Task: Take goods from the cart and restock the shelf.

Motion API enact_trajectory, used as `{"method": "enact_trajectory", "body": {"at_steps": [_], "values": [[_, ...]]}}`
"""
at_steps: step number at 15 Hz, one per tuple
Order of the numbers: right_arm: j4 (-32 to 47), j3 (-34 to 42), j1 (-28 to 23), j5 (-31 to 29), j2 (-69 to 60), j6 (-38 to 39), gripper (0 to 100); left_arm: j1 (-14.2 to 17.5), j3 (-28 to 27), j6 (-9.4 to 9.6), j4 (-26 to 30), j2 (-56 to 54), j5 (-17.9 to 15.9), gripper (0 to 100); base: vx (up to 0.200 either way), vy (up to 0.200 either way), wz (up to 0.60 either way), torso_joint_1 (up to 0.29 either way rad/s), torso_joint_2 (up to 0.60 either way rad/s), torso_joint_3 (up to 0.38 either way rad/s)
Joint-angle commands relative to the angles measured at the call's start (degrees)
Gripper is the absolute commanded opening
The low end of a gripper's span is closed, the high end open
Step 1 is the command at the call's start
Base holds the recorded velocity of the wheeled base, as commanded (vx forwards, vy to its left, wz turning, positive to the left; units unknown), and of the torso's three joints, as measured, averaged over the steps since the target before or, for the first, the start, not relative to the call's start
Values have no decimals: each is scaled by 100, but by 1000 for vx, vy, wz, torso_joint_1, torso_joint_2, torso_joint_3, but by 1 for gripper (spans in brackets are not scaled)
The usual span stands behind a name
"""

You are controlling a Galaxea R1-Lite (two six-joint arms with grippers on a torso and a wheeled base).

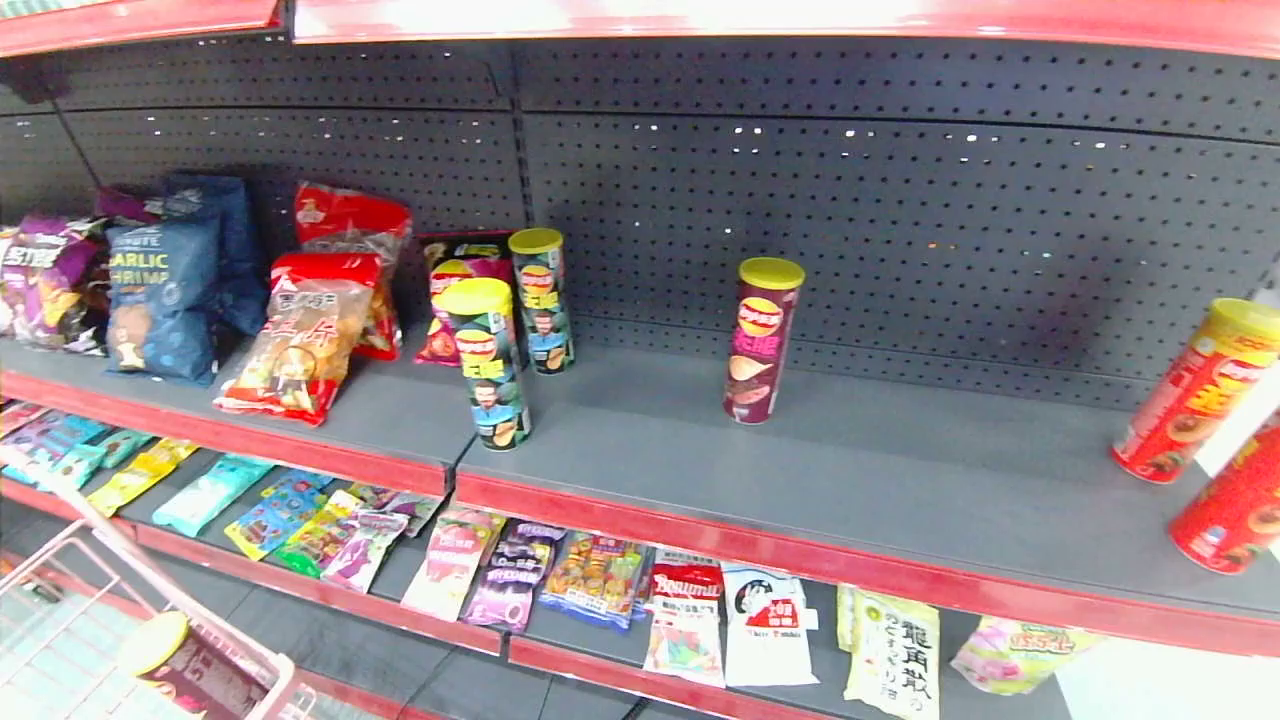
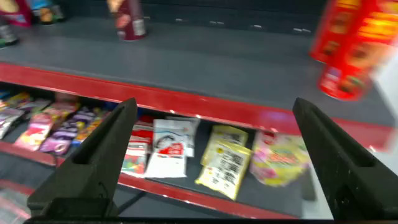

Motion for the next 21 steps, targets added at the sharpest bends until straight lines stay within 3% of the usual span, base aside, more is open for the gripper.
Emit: {"method": "enact_trajectory", "body": {"at_steps": [1,12,16,18,19,20,21], "values": [[-1,1,1,1,7,-4,100,2,-8,-1,2,-2,1,100,0,0,600,7,2,-2],[-1,1,1,1,7,4,100,2,-8,-1,2,-2,1,100,0,0,600,1,1,2],[-1,1,1,-8,7,13,100,2,-8,-1,2,-2,1,100,0,0,0,0,0,0],[-1,1,1,-8,7,13,100,11,-122,140,-33,15,-61,100,0,0,0,0,0,0],[-1,1,1,1,7,13,100,-69,-1194,26,28,780,-43,100,0,0,0,0,0,0],[-1,1,1,1,7,13,100,-156,-2706,-827,11,2239,10,100,0,0,0,0,0,0],[-1,1,1,1,7,13,100,-121,-3743,-1275,20,3162,54,100,0,0,0,0,0,0]]}}
